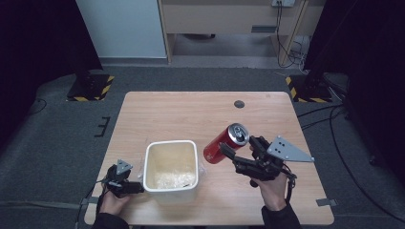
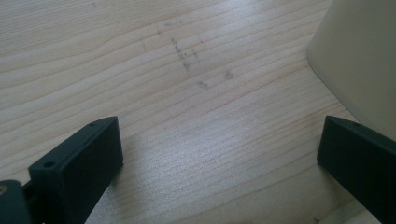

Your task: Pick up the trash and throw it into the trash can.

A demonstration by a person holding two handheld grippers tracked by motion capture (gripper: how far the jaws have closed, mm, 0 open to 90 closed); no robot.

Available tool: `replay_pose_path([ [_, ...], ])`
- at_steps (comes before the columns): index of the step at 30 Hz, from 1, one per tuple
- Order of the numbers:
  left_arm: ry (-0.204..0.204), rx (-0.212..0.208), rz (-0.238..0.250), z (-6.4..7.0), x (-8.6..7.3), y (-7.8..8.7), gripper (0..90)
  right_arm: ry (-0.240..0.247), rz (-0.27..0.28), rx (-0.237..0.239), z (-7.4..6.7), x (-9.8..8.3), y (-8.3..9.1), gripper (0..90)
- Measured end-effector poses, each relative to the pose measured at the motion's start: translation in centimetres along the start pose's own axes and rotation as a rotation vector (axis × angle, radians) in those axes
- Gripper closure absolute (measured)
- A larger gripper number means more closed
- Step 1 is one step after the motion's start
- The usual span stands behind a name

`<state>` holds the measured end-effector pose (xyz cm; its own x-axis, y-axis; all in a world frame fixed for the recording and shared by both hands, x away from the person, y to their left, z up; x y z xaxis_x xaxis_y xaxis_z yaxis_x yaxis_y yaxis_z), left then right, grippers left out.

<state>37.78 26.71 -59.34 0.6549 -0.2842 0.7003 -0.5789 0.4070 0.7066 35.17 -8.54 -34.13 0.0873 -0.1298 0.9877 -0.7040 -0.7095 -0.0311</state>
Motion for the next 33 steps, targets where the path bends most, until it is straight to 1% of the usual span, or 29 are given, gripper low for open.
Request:
replay_pose_path([
  [5, 0.0, 0.0, 0.0, 0.0, 0.0, 0.0, 0.0, -0.008, -0.005, 0.03, -1.1, -0.2, -1.3, 33.5],
  [7, -0.001, -0.001, -0.002, 0.0, 0.0, 0.0, 0.0, -0.011, -0.012, 0.046, -1.6, -0.5, -2.1, 33.5],
  [8, -0.001, -0.001, -0.002, 0.0, 0.0, 0.0, 0.0, -0.011, -0.012, 0.046, -1.6, -0.5, -2.1, 33.5],
  [9, 0.0, 0.0, 0.0, 0.0, 0.0, 0.0, 0.0, -0.014, -0.02, 0.057, -2.1, -0.9, -2.7, 33.5],
  [11, 0.0, 0.0, 0.0, 0.0, 0.0, 0.0, 0.0, -0.017, -0.027, 0.065, -2.4, -1.2, -3.3, 33.5],
  [14, 0.0, -0.001, 0.0, 0.0, 0.0, 0.0, 0.0, -0.017, -0.033, 0.075, -2.8, -1.5, -3.7, 33.5],
  [15, -0.001, 0.0, -0.001, 0.0, 0.0, 0.0, 0.0, -0.015, -0.046, 0.083, -3.2, -1.9, -4.2, 33.5],
  [16, -0.001, 0.0, -0.001, 0.0, 0.0, 0.0, 0.0, -0.015, -0.046, 0.083, -3.2, -1.9, -4.2, 33.5],
  [17, 0.0, 0.0, 0.0, 0.0, 0.0, 0.0, 0.0, -0.008, -0.057, 0.085, -3.4, -2.3, -4.6, 33.5],
  [21, 0.0, 0.0, 0.0, 0.0, 0.0, 0.0, 0.0, -0.013, -0.071, 0.094, -3.8, -2.8, -5.1, 33.5],
  [23, 0.0, 0.0, 0.0, 0.0, 0.0, 0.0, 0.0, -0.01, -0.085, 0.105, -4.3, -3.4, -5.7, 33.5],
  [25, 0.0, 0.0, 0.0, 0.0, 0.0, 0.0, 0.0, -0.012, -0.09, 0.108, -4.4, -3.6, -5.8, 33.5],
  [27, 0.0, 0.0, 0.0, 0.0, 0.0, 0.0, 0.0, -0.003, -0.109, 0.114, -4.9, -4.3, -6.4, 33.5],
  [28, 0.0, 0.0, 0.0, 0.0, 0.0, 0.0, 0.0, -0.003, -0.109, 0.114, -4.9, -4.3, -6.4, 33.5],
  [29, 0.0, 0.0, 0.0, 0.0, 0.0, 0.0, 0.0, 0.003, -0.128, 0.116, -5.1, -5.0, -6.8, 33.5],
  [31, 0.0, 0.0, 0.0, 0.0, 0.0, 0.0, 0.0, 0.009, -0.145, 0.115, -5.2, -5.7, -7.1, 33.5],
  [32, 0.0, 0.0, 0.0, 0.0, 0.0, 0.0, 0.0, 0.009, -0.145, 0.115, -5.2, -5.7, -7.1, 33.5],
  [33, 0.0, 0.0, 0.0, 0.0, 0.0, 0.0, 0.0, 0.012, -0.169, 0.114, -5.4, -6.6, -7.4, 33.5],
])
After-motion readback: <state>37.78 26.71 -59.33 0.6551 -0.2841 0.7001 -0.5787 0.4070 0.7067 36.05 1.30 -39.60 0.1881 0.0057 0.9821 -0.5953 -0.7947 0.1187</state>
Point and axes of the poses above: each handheld gripper's, and its own axes: y roughly backward along the jaws, x roughly out of its top, z roughly to its right, the point moved 8 cm from there along -y, roughly forward along the jaws, and after that the axes turned 8 degrees about -x, right-handed, at the moved point
